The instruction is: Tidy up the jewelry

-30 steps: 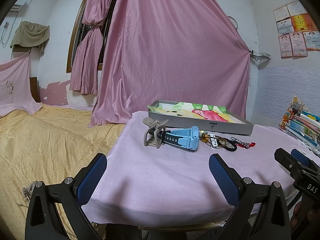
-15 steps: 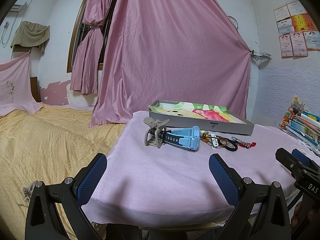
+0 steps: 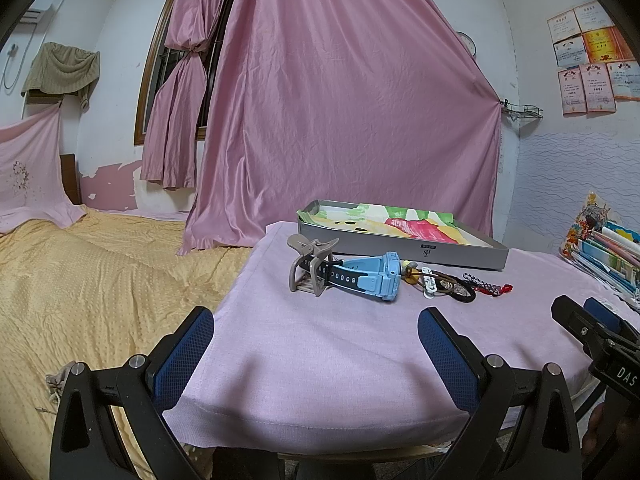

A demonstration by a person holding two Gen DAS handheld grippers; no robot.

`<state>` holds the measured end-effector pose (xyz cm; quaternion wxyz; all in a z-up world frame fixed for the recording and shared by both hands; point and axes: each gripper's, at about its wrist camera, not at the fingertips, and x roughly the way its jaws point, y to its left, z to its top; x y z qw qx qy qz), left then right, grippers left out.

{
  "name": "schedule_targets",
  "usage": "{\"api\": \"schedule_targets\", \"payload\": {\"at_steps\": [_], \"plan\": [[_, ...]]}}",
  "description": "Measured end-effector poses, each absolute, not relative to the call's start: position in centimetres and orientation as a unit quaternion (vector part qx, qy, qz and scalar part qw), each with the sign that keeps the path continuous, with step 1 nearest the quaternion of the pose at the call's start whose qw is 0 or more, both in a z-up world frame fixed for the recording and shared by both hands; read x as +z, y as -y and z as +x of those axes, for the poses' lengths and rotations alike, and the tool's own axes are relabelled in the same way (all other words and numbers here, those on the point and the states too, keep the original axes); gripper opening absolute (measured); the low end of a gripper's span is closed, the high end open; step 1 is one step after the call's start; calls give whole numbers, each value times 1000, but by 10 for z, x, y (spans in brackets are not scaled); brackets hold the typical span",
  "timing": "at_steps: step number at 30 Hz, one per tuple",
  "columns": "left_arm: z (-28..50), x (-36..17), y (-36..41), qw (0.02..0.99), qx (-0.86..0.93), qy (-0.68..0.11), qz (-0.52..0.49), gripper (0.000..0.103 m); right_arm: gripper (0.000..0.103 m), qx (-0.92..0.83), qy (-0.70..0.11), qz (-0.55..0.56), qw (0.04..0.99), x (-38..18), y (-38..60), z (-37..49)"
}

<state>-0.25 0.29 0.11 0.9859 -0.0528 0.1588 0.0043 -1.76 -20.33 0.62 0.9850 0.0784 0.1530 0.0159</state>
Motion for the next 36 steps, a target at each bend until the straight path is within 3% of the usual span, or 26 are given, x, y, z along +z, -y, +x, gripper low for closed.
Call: {"api": "schedule_targets", "payload": {"at_steps": [19,30,33,36], "plan": [[11,3,-7,985,0,-168,-47,102,102,21,-165,80,983,8,216,-3],[61,14,5,970,-76,-223,-61,102,102,74,-228,76,968,21,245,49],[74,17,12,967,-92,-230,-55,101,93,88,-257,59,960,22,244,70],[89,19,24,965,-107,-239,-31,86,74,109,-289,53,950,20,243,91]]}}
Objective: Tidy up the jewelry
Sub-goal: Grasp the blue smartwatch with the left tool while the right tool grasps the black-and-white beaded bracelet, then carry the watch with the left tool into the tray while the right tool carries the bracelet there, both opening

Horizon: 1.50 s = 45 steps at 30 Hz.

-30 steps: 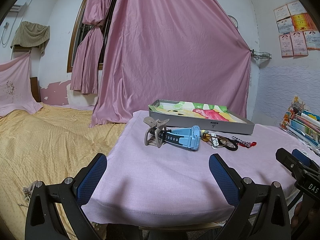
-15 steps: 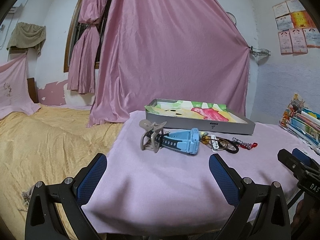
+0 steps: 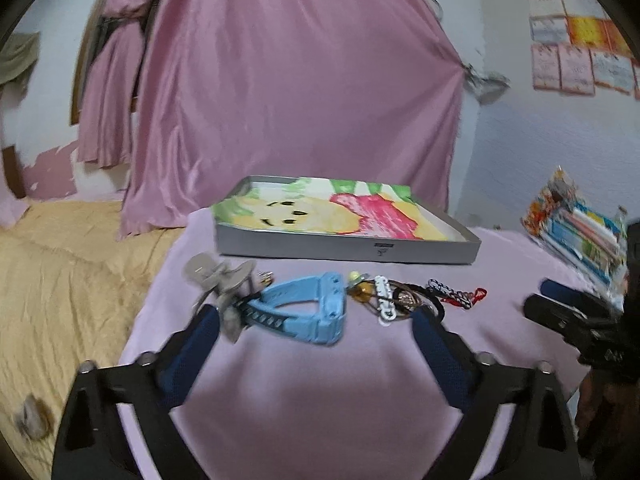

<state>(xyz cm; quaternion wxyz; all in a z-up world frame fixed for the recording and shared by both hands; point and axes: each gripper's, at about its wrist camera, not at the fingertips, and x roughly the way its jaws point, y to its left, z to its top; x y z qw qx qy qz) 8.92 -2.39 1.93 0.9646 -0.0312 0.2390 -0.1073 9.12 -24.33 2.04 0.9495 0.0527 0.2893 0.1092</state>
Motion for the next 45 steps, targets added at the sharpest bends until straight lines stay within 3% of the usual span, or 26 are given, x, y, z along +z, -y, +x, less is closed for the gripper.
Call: {"api": "schedule_targets", "payload": {"at_steps": [7,11,19,23,24,32,39,45], "plan": [[123,18,42,948,-135,-289,7,51,43,162,-361,55,917,15,236,141],[136,15,46,940,-128,-316,20,44,37,177,-395,34,901,9,224,164],[151,15,45,924,-128,-360,22,18,28,191,-439,-12,878,0,207,191],[152,14,49,919,-126,-371,28,18,20,196,-448,-19,872,-1,204,195],[153,14,48,916,-127,-379,25,18,14,195,-448,-20,872,0,204,196],[156,12,46,907,-135,-398,14,16,13,212,-442,21,871,2,214,193],[150,31,48,916,-166,-364,-21,16,13,245,-400,127,874,23,241,192],[162,55,51,922,-207,-323,-59,16,13,242,-362,132,890,46,241,208]]}}
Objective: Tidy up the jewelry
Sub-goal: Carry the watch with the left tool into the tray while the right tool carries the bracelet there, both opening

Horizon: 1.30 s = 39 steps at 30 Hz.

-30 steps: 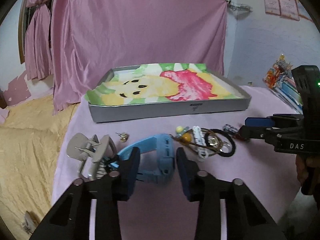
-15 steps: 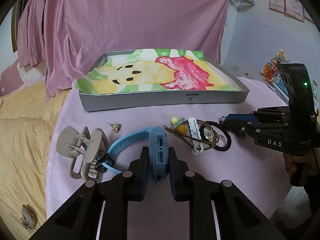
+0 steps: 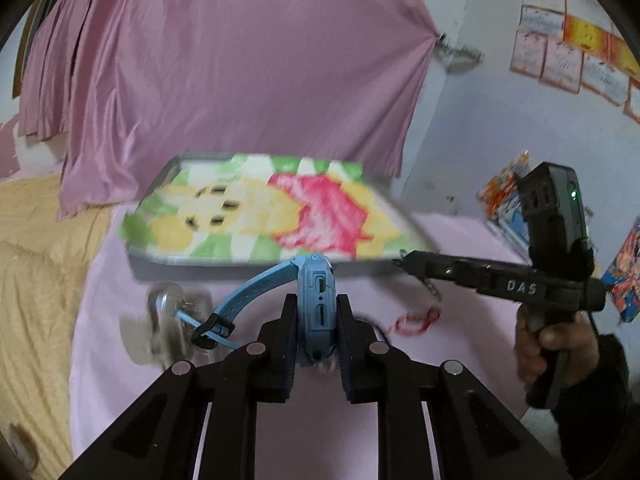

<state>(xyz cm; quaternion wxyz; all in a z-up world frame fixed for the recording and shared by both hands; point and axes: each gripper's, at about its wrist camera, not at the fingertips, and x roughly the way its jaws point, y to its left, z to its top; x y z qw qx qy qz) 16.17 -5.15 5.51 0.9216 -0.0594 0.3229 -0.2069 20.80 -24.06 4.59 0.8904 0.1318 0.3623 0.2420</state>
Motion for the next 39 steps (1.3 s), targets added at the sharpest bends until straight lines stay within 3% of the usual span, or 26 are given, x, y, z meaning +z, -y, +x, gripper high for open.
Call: {"api": "schedule_targets", "payload": {"at_steps": [13,24,35,39], "plan": [[252,75,45,898,-251,-336,-133,16,13,192,-373,95,903,44,229,281],[302,35,68,875,-225,-415,-108,16,13,179,-411,82,890,14,232,301],[302,20,78,873,-200,-440,-71,19,14,167,-438,85,879,-1,233,307],[298,20,76,875,-198,-436,-67,20,25,162,-435,84,882,-1,234,302]]}}
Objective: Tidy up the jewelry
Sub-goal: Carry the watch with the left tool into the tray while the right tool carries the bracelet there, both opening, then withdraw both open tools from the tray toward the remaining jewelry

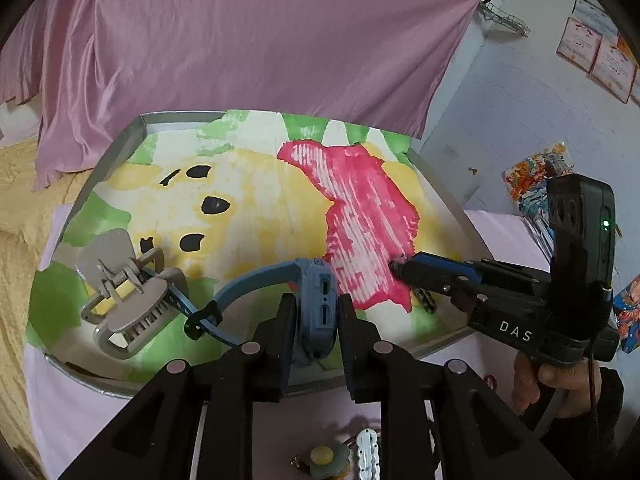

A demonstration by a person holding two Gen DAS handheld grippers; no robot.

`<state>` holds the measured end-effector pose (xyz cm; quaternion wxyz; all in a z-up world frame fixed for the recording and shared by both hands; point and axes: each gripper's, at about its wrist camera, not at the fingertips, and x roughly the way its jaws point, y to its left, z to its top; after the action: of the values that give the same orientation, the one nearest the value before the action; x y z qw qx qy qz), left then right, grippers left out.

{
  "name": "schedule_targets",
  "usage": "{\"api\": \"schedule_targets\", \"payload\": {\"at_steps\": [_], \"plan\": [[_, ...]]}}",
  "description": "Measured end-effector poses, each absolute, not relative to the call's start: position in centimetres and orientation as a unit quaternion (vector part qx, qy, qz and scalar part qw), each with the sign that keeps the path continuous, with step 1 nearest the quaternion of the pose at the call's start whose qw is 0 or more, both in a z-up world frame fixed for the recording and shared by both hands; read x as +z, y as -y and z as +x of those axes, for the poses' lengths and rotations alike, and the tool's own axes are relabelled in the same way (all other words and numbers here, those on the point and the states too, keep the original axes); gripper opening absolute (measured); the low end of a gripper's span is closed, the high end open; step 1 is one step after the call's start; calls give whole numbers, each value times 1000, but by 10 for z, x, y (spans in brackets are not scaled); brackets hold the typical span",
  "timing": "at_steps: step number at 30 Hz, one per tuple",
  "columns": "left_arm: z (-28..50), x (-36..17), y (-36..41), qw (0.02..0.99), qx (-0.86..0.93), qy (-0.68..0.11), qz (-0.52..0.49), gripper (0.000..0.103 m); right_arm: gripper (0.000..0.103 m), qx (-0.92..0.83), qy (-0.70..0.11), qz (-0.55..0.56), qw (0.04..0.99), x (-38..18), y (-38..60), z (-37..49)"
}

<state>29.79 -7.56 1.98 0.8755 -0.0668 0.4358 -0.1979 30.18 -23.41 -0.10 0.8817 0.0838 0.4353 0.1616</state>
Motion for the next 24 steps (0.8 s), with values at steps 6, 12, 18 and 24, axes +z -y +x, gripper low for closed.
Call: {"api": "schedule_targets", "payload": {"at_steps": [6,12,18,24], "plan": [[283,27,66,888,-206,-401,-89,68,36,149,-403,92,898,9,244,282],[254,44,60,917,-195,-336,-87,74,52,131,-335,102,927,31,256,242],[213,62,56,950,-161,-257,-73,97,76,114,-265,97,953,54,261,192],[172,70,52,970,-126,-199,-56,102,90,90,-211,86,969,66,261,150]]}}
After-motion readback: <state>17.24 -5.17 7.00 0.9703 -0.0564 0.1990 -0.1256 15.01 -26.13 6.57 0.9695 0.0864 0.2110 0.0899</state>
